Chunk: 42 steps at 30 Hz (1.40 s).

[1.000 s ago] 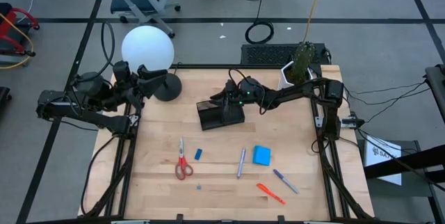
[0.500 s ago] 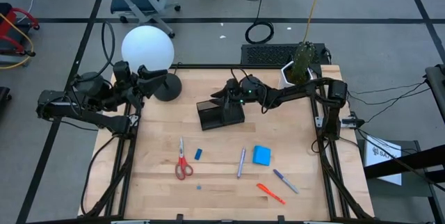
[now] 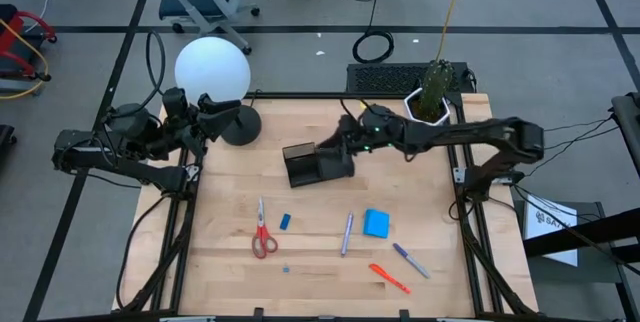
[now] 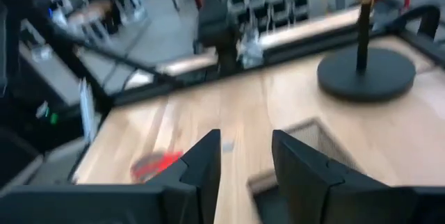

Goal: Pick and place office supplies into organizer
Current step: Put the violet marker pen into the black desk organizer

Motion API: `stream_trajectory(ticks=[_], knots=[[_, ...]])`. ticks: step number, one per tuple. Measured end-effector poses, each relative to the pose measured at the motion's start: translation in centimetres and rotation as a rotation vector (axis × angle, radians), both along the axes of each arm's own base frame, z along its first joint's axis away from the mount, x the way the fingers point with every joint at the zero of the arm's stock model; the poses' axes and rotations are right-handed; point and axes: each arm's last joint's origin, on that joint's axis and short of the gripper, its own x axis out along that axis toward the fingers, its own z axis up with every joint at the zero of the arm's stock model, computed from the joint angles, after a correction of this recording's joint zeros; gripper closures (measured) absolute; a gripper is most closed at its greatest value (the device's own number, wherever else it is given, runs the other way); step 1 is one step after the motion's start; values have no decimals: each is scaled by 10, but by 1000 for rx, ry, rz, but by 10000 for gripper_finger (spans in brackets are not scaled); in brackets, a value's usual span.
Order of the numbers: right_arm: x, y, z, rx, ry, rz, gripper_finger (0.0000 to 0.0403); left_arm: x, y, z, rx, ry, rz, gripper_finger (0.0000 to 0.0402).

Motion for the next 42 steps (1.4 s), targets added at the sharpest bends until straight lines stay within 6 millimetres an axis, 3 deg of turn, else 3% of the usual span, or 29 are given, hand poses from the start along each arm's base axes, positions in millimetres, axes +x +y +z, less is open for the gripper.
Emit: stream_trajectory(ticks=[6,14,23,34,39,42], knots=[[-32,30,16,-27,177,-47,285,0,0,0,-2,-1,0,231],[-62,63,14,61,424,-147,295,0,0,0,0,0,1,231],[-74,85,-1,309,647,-271,319,0,0,0,0,0,0,231],[-87,108,-9,527,801,-439,346,0,0,0,0,0,0,231],[-92,131,-24,569,951,-526,350,0,0,0,0,0,1,231],[-91,149,-23,535,1036,-560,349,0,0,0,0,0,0,231]])
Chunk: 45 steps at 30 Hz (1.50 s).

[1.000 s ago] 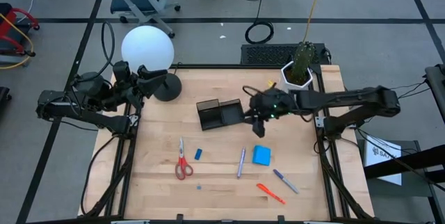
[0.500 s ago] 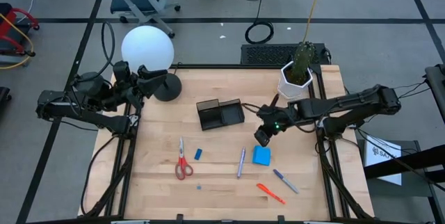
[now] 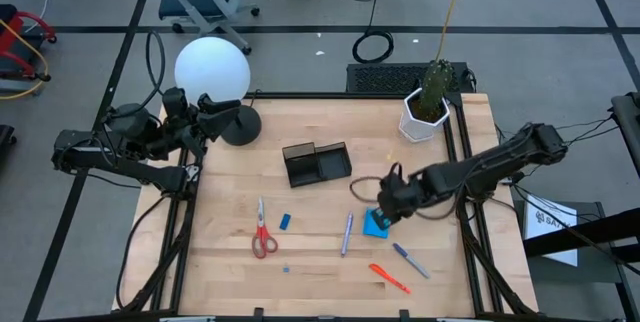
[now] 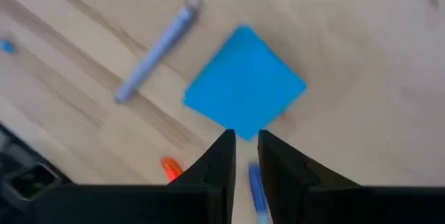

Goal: Pick and place office supplies into organizer
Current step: Put the violet marker pen into the black desk organizer

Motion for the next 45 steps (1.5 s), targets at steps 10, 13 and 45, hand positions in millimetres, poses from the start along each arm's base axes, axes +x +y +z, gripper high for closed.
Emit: stream_trajectory(ticks=[10,13,45], knots=[[-2,46,29,-135,89,-14,333,0,0,0,0,0,1,231],[-3,58,32,-117,77,-25,319,0,0,0,0,0,1,231],[-45,111,-53,12,129,161,227,0,0,0,0,-1,1,231]])
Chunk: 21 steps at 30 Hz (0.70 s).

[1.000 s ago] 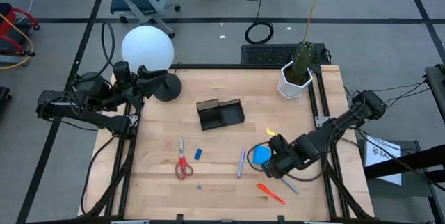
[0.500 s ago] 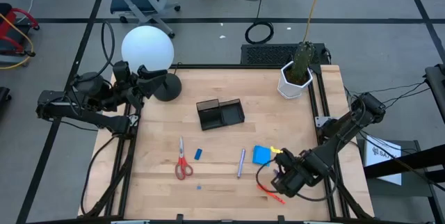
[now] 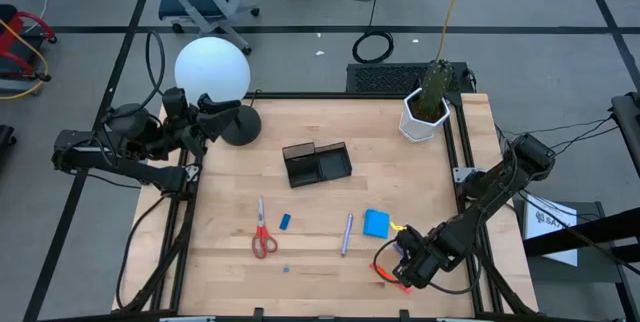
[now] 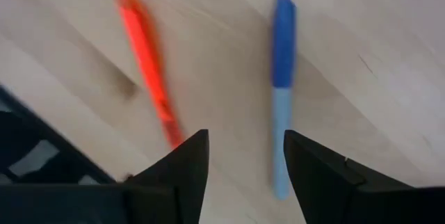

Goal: Pick and place office supplies into organizer
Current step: Put the violet marker pen into the black desk organizer

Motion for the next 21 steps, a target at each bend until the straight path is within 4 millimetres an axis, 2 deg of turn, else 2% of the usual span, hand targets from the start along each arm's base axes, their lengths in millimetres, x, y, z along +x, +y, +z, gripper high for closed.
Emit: stream_trajectory(ticks=[4,14,21], knots=[[-3,-4,-5,-22,26,-26,231,0,0,0,0,0,0,231],[7,-12,-7,-22,12,-39,232,0,0,0,0,1,0,231],[22,-16,-32,-48,79,23,232,0,0,0,0,0,0,231]])
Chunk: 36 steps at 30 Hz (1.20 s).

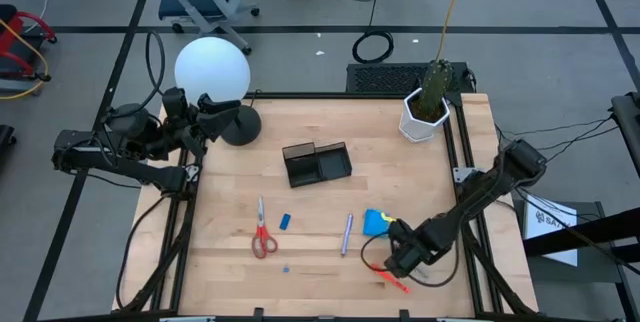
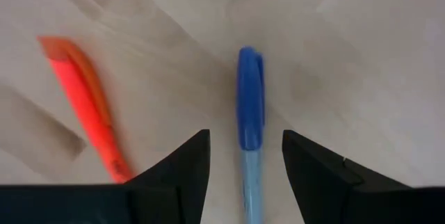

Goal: Pick and place office supplies into organizer
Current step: Put the violet marker pen into the black desk organizer

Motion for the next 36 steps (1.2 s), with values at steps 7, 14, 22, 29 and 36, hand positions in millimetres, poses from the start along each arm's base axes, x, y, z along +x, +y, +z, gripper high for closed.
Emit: stream_trajectory(ticks=[7,14,22,29,36], knots=[[3,4,-24,-5,108,42,234,0,0,0,0,1,0,231],[6,3,-23,15,89,36,288,0,0,0,0,0,0,231],[7,2,-21,29,77,44,374,0,0,0,0,0,0,231],[7,1,-20,32,72,51,370,0,0,0,0,0,0,231],[4,-2,-8,56,58,51,372,0,0,0,0,0,0,231]])
